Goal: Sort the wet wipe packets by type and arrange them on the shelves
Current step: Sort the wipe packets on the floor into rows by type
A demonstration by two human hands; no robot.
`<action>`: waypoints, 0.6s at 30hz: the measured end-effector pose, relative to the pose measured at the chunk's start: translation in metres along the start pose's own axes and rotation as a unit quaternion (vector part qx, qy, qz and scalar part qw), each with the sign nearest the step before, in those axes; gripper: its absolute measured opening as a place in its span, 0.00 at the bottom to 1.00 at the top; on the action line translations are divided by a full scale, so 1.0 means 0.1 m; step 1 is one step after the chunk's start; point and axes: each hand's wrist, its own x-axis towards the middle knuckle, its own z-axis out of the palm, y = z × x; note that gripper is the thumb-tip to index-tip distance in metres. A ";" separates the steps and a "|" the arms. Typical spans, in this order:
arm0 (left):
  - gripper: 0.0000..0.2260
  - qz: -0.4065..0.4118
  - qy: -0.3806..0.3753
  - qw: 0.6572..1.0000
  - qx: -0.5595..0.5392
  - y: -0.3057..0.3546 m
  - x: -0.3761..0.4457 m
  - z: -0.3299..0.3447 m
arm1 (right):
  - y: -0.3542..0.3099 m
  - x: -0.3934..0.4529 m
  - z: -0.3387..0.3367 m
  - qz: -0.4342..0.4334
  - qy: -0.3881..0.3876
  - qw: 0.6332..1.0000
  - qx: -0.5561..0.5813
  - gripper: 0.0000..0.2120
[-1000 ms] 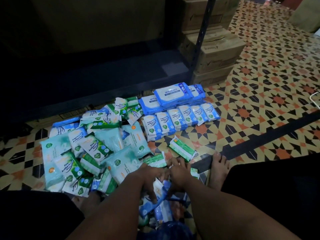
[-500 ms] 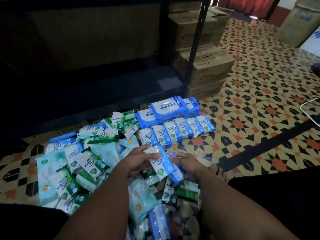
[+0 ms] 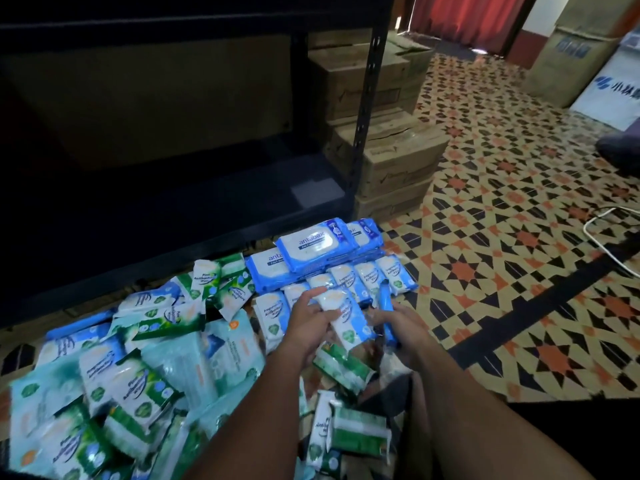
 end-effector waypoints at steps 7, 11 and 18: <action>0.18 0.055 0.024 0.995 0.076 0.07 0.52 0.59 | -0.46 0.49 -0.52 0.010 0.049 0.999 -0.004 0.09; 0.18 0.099 0.033 0.985 0.138 0.11 0.82 0.85 | -0.50 0.88 -0.80 -0.001 0.090 0.995 -0.047 0.16; 0.18 0.132 0.025 0.966 0.220 0.03 1.23 1.02 | -0.50 1.50 -0.99 -0.037 0.165 0.981 -0.092 0.11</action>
